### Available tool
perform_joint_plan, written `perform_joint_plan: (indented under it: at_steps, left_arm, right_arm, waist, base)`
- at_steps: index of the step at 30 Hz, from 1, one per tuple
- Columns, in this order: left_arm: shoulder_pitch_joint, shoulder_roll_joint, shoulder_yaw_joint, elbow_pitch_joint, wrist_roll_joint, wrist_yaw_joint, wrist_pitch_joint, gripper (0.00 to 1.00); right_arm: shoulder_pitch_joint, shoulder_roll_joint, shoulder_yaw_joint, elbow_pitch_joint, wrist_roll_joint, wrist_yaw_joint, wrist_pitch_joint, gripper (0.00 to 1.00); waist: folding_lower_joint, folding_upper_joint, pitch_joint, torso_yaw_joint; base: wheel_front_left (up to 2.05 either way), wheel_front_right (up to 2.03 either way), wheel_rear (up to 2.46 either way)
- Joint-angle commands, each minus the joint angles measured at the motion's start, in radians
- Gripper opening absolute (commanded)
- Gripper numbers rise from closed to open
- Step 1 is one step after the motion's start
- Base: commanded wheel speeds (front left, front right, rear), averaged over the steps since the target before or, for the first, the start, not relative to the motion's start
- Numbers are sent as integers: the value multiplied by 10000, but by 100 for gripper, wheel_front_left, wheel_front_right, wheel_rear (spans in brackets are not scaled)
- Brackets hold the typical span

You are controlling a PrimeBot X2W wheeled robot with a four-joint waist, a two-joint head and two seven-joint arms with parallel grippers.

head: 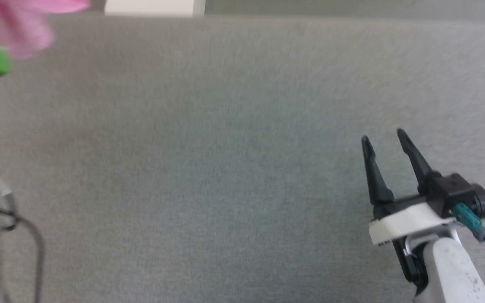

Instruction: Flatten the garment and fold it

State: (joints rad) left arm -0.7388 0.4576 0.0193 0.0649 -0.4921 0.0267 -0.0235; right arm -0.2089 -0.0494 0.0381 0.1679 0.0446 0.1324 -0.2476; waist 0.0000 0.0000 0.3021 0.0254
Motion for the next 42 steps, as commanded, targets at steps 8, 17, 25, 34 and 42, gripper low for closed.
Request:
perform_joint_plan:
  at_steps: [8,17,25,34,42]
  left_arm:
    - [-625,-1814,-2350,-547,108,-586,370,0]
    - [889,-3371,-4094,1588,-706,-658,1735,0]
    - [2480,-3854,-5313,4341,-1724,-490,4296,8]
    - [2939,-3951,-5206,4227,-2500,-528,4661,100]
    - [3587,-3489,-3707,2191,-1742,-479,-24,100]
  right_arm:
    - [770,-8,-319,-219,321,-17,42,100]
    - [949,-8,-351,-581,422,-17,222,100]
    - [1050,-8,-278,-755,502,-17,326,100]
    - [1141,-8,-153,-825,450,-17,455,100]
    - [1300,-8,-197,-1011,256,-17,657,100]
  waist:
    - [0,0,-2200,-1520]
    - [0,0,-1957,-2488]
    - [0,0,-1773,-2654]
    - [0,0,-1984,-1951]
    - [0,0,-2315,-1175]
  base:
    - [0,0,0]
    - [0,0,0]
    - [0,0,0]
    - [0,0,0]
    - [0,0,0]
